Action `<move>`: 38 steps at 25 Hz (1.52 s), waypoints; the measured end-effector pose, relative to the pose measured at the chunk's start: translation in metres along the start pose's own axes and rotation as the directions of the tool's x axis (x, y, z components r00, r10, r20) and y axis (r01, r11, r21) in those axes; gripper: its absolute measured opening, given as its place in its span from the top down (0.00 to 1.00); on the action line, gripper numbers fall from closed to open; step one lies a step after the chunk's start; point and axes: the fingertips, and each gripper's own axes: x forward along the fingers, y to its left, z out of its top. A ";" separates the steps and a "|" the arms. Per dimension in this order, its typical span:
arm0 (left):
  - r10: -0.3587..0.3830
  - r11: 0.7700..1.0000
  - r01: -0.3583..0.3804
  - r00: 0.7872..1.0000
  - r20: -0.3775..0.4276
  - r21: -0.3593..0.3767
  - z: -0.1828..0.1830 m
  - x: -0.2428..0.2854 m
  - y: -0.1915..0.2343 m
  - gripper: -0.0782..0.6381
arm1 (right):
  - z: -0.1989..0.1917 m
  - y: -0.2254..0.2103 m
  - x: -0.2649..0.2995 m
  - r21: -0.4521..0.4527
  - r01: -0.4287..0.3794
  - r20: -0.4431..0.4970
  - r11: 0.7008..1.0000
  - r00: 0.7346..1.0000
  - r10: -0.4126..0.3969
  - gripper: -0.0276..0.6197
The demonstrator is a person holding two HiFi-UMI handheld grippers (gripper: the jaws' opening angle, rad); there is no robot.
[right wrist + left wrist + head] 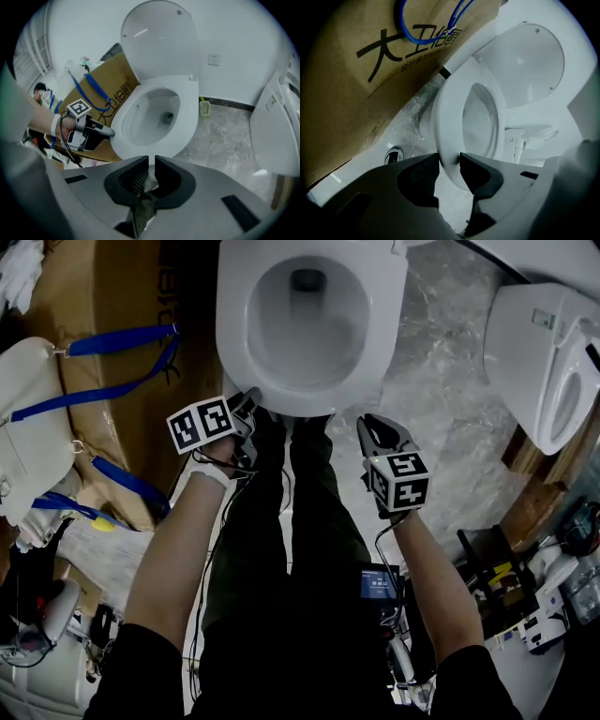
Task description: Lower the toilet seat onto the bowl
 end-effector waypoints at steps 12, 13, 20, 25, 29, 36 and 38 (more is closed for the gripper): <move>0.004 1.000 -0.004 1.000 -0.001 0.016 -0.001 0.010 0.006 0.69 | -0.013 -0.028 0.063 0.530 -0.142 0.055 0.836 0.989 0.134 0.87; 0.004 1.000 -0.004 1.000 0.000 0.016 -0.001 0.011 0.007 0.69 | -0.013 -0.028 0.066 0.520 -0.134 0.042 0.844 0.990 0.131 0.87; -0.005 0.999 0.005 1.000 -0.001 0.042 0.001 0.015 0.008 0.69 | -0.015 -0.033 0.070 0.497 -0.120 0.020 0.859 0.992 0.127 0.87; 0.067 0.996 -0.066 0.998 -0.015 0.066 0.002 0.008 0.011 0.69 | -0.003 -0.026 0.060 0.459 -0.125 0.018 0.880 0.991 0.132 0.87; 0.065 0.995 -0.060 0.996 -0.067 0.078 -0.011 -0.007 0.003 0.69 | 0.011 -0.015 0.041 0.408 -0.146 0.030 0.901 0.989 0.146 0.87; -0.059 0.967 0.076 0.995 -0.074 0.243 -0.023 -0.082 -0.086 0.69 | 0.052 -0.004 -0.020 0.389 -0.115 0.095 0.914 0.992 0.085 0.87; -0.093 0.942 0.102 0.995 -0.044 0.319 -0.017 -0.110 -0.117 0.69 | 0.072 -0.002 -0.043 0.379 -0.107 0.135 0.919 0.989 0.059 0.87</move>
